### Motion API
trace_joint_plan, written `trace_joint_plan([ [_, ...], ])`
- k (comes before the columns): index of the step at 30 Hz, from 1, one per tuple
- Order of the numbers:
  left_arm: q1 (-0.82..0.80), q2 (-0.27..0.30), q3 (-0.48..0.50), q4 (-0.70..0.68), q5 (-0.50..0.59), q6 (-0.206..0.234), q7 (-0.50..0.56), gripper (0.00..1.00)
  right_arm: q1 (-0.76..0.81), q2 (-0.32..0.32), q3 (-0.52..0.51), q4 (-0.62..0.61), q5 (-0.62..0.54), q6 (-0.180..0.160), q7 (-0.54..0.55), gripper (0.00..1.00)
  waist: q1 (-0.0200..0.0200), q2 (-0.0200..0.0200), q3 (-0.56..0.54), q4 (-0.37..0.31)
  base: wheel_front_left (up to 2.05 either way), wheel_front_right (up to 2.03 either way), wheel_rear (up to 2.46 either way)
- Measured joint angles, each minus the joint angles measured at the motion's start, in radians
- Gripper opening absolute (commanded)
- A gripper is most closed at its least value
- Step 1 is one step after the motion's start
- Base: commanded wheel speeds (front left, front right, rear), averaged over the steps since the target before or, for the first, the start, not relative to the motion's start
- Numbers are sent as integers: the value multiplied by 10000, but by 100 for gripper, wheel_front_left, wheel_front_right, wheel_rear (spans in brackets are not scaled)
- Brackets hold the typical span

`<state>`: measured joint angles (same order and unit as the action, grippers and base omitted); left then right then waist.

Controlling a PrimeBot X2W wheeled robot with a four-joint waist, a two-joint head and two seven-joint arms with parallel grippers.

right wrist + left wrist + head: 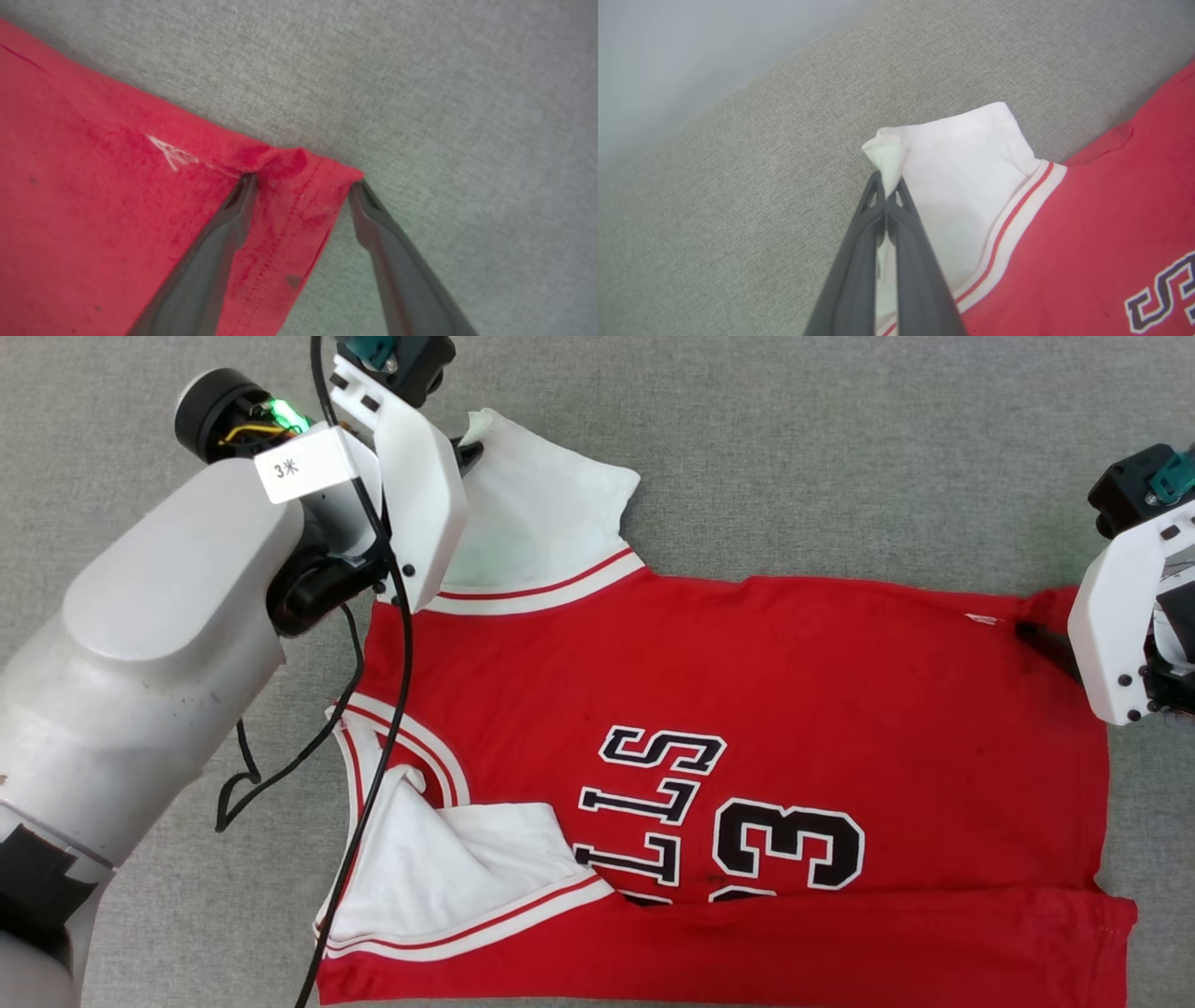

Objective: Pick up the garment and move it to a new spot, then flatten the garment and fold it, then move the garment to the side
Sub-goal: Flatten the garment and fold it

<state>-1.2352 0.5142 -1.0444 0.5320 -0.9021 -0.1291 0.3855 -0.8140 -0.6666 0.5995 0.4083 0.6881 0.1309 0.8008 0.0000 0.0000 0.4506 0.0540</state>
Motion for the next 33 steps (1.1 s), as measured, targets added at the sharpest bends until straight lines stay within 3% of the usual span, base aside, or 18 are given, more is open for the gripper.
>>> trace_joint_plan([
  [5, 0, -19, -113, 201, -117, 0, -207, 0, -115, -31, 564, 412, 276, -35, -479, 100, -2, 0, 20, 2, 0, 0, 0],
  [6, 1, -6, -128, 247, -150, 0, -257, 0, -136, -35, 667, 458, 328, -54, -644, 23, -2, 0, -3, -19, 0, 0, 0],
  [7, 3, 17, -148, 286, -180, 0, -305, 0, -154, -36, 765, 510, 349, -58, -838, 0, -2, 0, -40, -45, 0, 0, 0],
  [20, 1336, 623, -190, 180, -564, 121, -1473, 0, 381, 61, 1371, 525, 1041, 2, -3638, 0, 0, 0, -1427, -326, 0, 0, 0],
  [33, 3743, 1852, -245, -2056, -1076, 1338, -1898, 0, 2140, -387, 1315, 19, 1227, 2, -4941, 0, 0, 0, -3099, -374, 0, 0, 0],
])
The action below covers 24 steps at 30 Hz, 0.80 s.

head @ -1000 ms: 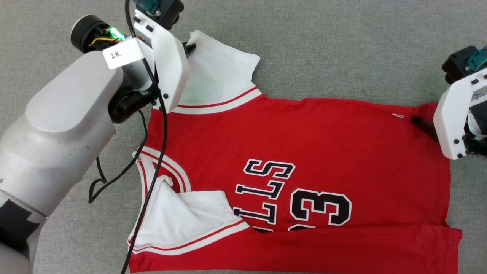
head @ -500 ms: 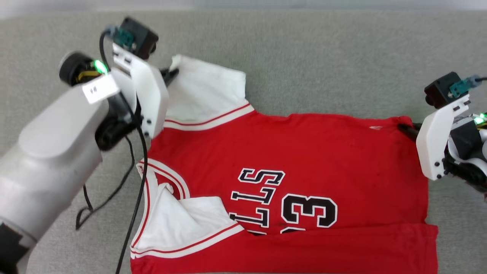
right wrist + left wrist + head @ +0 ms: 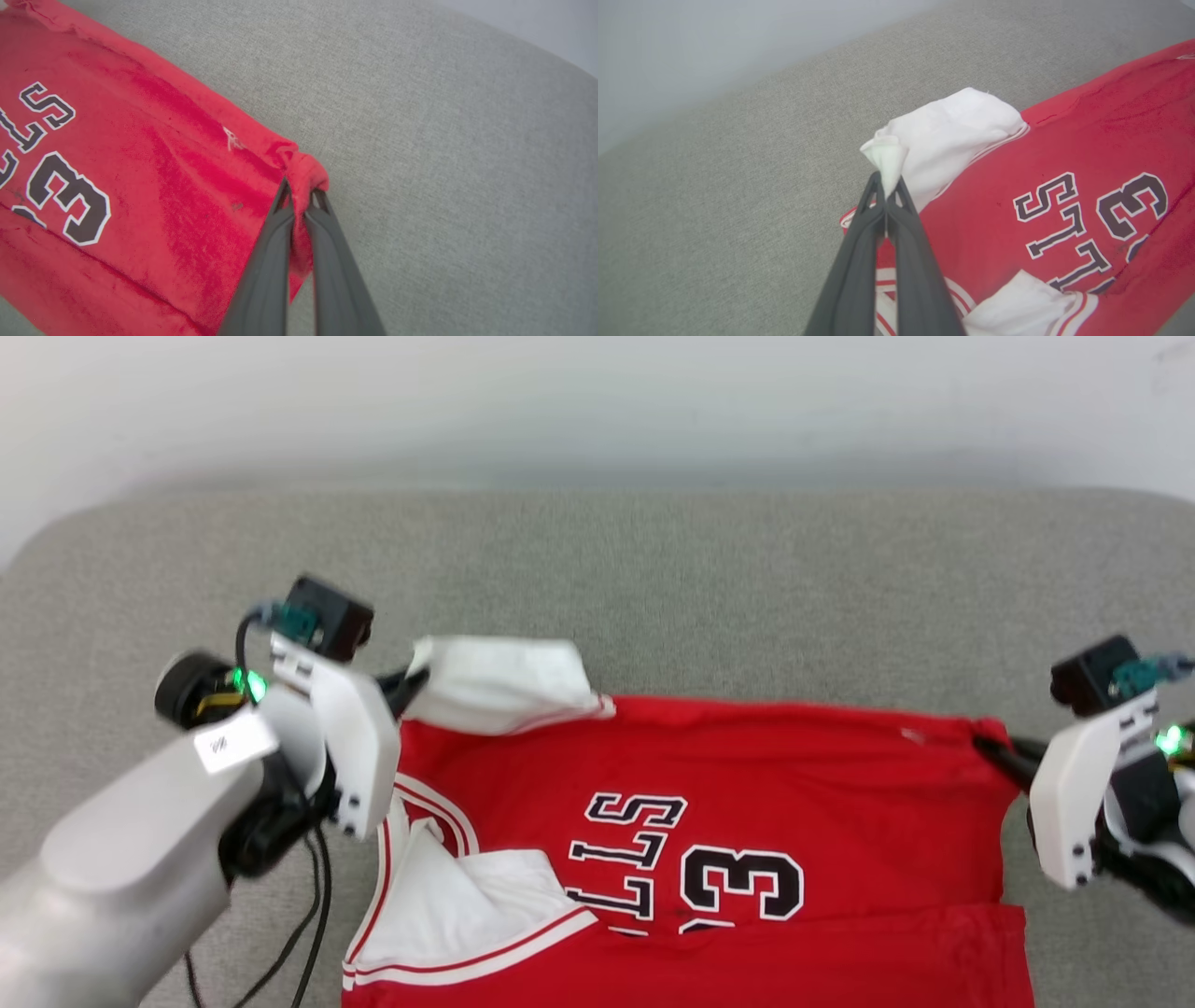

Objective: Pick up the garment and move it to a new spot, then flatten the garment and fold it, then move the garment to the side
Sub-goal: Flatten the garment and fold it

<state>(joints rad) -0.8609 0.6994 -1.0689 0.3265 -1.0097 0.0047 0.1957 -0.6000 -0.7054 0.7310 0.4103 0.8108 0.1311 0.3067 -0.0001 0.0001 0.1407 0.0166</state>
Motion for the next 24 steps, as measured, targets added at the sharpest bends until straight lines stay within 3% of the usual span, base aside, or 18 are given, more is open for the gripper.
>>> trace_joint_plan([
  [12, 2846, 1363, -351, -2109, -612, 1323, -468, 0, 2700, -330, -593, -999, 247, 0, -424, 0, -1, 0, -1176, 92, 0, 0, 0],
  [24, 4491, 1649, -740, -2510, -1085, 1973, -888, 0, 5038, 169, -1471, -1308, 155, 0, -318, 0, -1, 0, -1184, 277, 0, 0, 0],
])
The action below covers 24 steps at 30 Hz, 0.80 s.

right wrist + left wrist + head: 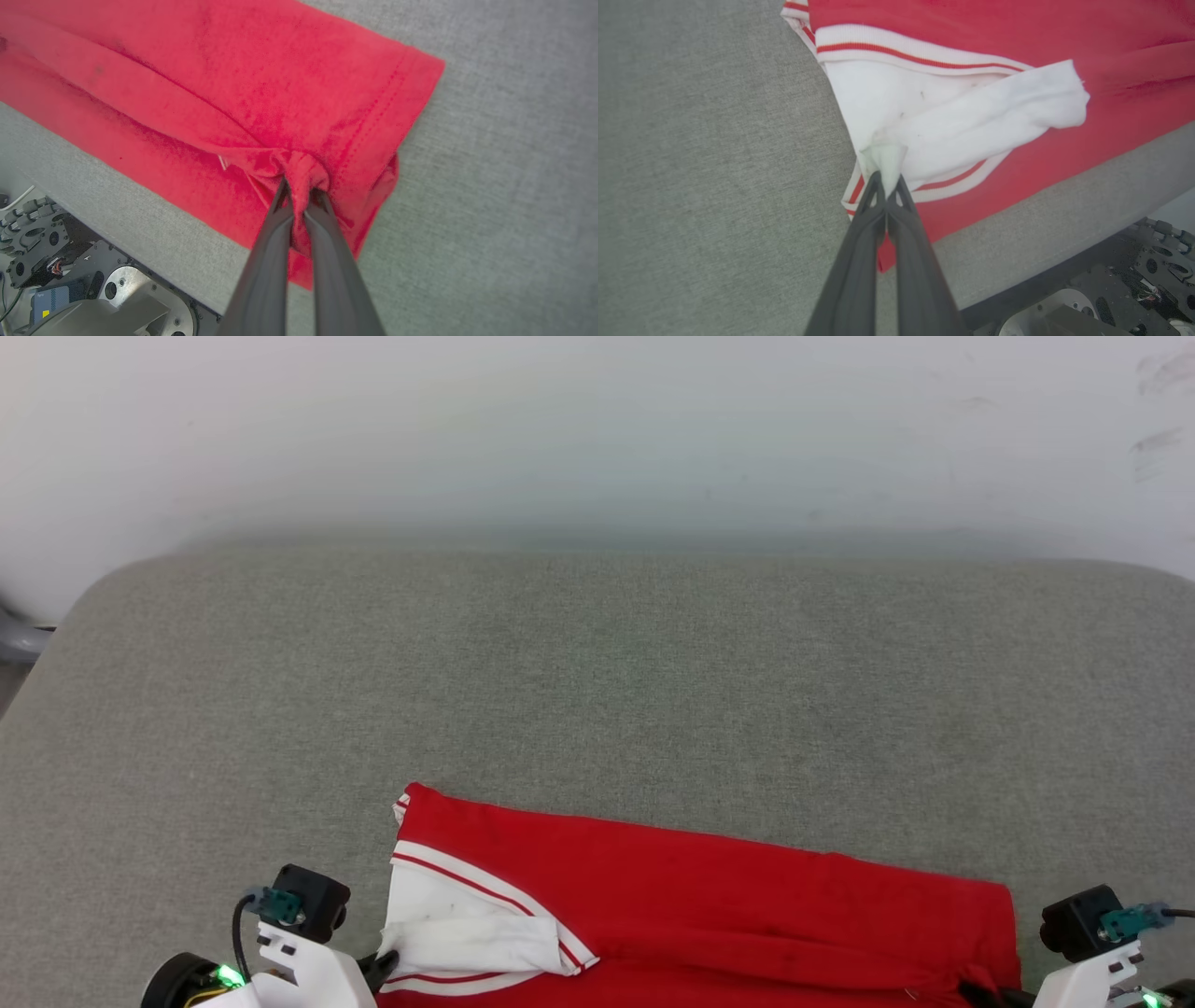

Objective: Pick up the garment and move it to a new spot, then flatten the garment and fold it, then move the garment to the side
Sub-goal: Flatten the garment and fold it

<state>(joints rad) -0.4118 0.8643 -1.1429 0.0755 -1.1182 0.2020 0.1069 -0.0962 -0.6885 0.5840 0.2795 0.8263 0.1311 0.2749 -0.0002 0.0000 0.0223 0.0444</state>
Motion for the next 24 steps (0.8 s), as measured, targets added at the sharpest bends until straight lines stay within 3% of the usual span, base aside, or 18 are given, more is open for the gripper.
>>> trace_joint_plan([
  [2, 60, -163, -36, 211, 19, 10, -63, 0, 111, 219, -153, 115, -23, 0, 65, 0, 1, 1, 74, 7, 0, 0, 0],
  [3, 91, -270, -33, 288, 4, 10, -138, 20, 147, 307, -184, 157, -102, 0, 61, 0, 1, 0, 104, 9, 0, 0, 0],
  [4, 102, -343, -42, 397, 23, 21, -199, 100, 162, 376, -205, 192, -178, 0, 54, 29, 2, 0, 128, 10, 0, 0, 0],
  [6, 102, -468, 48, 589, 148, 138, -518, 100, 188, 464, -316, 192, -268, 0, 8, 100, 2, 0, 137, 11, 0, 0, 0],
  [9, 148, -619, 173, 727, 188, 247, -976, 100, 201, 522, -606, -52, -395, 0, -196, 100, 2, 0, 60, -11, 0, 0, 0],
  [14, 223, -698, 608, 765, 460, 832, -2180, 100, 230, 359, -1381, -840, -430, 0, -263, 100, 2, 0, -137, -72, 0, 0, 0],
  [19, 488, -805, 1093, 598, 849, 1630, -3306, 100, 337, -153, -2249, -1220, -282, 0, 276, 100, 2, 0, -299, -78, 0, 0, 0],
  [24, 759, -953, 1645, 393, 1559, 2337, -3655, 100, 590, -646, -2583, -1342, 606, 0, 1315, 100, 2, 0, -326, 58, 0, 0, 0],
])
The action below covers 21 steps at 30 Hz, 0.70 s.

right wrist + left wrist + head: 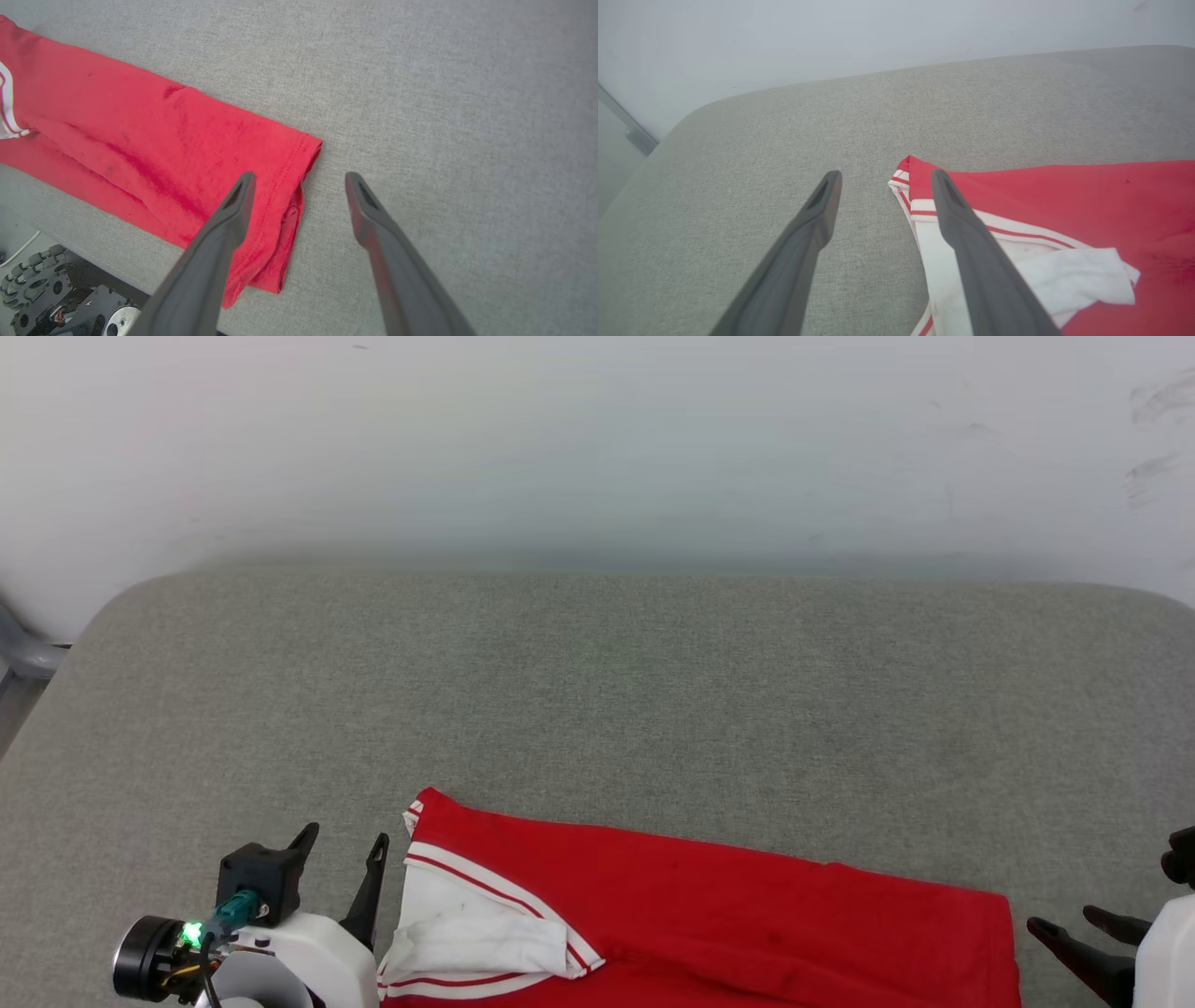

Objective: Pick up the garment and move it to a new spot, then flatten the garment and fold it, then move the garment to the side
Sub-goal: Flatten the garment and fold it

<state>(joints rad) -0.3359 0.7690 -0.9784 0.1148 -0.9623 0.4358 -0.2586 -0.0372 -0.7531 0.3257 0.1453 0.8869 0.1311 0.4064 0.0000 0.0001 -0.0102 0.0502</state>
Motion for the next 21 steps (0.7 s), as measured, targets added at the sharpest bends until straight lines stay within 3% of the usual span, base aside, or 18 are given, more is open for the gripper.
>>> trace_joint_plan([
  [6, 537, -556, 1325, -314, 1319, 522, -15, 100, 156, -173, -169, 155, 947, 0, 890, 100, 0, 0, 109, 238, 0, 0, 0],
  [11, 1261, -1116, 2495, -558, 2566, 581, -15, 100, 174, 12, -150, 583, 1235, 0, 1152, 100, 0, 0, 325, 470, 0, 0, 0],
  [12, 1671, -1490, 3191, -648, 3331, 662, -15, 100, 151, 159, -58, 882, 1317, -2, 1241, 100, 0, 0, 489, 600, 0, 0, 0],
  [15, 2062, -1893, 3852, -809, 4090, 723, -17, 100, 84, 359, 92, 1191, 1409, 0, 1300, 100, 0, 0, 657, 724, 0, 0, 0],
  [21, 2805, -2711, 4792, -982, 5145, 278, -15, 100, -249, 656, 514, 1557, 1653, 0, 1152, 100, 0, 0, 940, 923, 0, 0, 0],
])
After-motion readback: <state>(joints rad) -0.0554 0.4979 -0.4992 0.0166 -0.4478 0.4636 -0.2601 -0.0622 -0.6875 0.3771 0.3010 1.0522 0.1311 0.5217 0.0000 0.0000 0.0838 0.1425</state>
